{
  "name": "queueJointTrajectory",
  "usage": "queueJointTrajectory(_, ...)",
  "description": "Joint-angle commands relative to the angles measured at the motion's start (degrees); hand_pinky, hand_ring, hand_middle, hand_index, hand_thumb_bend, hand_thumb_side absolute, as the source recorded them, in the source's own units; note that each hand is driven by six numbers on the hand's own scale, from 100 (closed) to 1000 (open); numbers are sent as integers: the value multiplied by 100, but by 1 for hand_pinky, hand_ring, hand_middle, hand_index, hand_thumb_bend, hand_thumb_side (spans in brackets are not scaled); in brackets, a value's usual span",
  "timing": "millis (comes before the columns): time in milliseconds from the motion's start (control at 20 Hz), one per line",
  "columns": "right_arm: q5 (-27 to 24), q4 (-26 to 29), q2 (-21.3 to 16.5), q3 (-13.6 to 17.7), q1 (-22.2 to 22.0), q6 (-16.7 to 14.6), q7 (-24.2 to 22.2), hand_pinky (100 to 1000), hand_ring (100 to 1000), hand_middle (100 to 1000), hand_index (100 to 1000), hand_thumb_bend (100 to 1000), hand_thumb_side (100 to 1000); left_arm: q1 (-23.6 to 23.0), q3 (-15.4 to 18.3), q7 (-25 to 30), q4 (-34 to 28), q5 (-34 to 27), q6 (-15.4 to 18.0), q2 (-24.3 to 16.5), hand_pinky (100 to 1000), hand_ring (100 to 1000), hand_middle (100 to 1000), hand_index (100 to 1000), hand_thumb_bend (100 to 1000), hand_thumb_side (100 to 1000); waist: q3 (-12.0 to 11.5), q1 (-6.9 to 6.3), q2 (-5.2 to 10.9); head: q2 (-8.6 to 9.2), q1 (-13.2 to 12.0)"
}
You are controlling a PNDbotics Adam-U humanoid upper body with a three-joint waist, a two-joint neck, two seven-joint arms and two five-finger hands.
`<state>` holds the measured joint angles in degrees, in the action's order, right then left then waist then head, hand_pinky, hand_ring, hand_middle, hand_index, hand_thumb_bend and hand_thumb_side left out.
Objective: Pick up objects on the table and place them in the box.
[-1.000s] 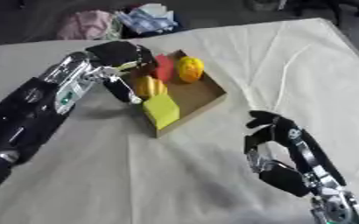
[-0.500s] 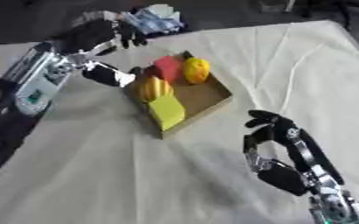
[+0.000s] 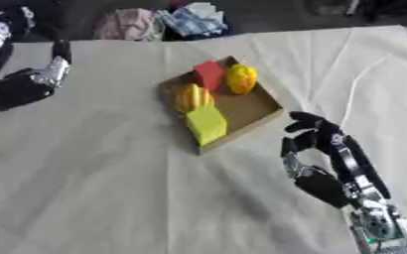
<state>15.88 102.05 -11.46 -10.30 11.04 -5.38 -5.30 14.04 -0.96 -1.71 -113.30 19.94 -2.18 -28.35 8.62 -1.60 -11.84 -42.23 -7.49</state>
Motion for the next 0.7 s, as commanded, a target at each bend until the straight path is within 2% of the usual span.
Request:
queueJointTrajectory(50,11,53,-91,82,9,11,190,611,596,662,857,100,388,-296,213,-406,-129,-300,-73,451,707,594,620,841,100,538,-70,48,161,-112,35)
queueJointTrajectory(250,10,37,-74,147,-41,37,394,610,596,662,857,100,399,-670,218,-690,-129,-514,-257,967,702,591,617,843,100,585,-195,29,177,-184,35)
queueJointTrajectory(450,25,26,-87,196,-63,63,530,610,596,663,858,100,404,-849,137,-662,-56,-562,-397,1331,703,593,622,849,100,622,-252,39,195,-188,38)
queueJointTrajectory(700,8,29,-68,187,-87,71,591,609,596,663,858,100,405,-934,76,-547,72,-465,-409,1546,703,593,623,850,100,636,-228,48,205,-188,22)
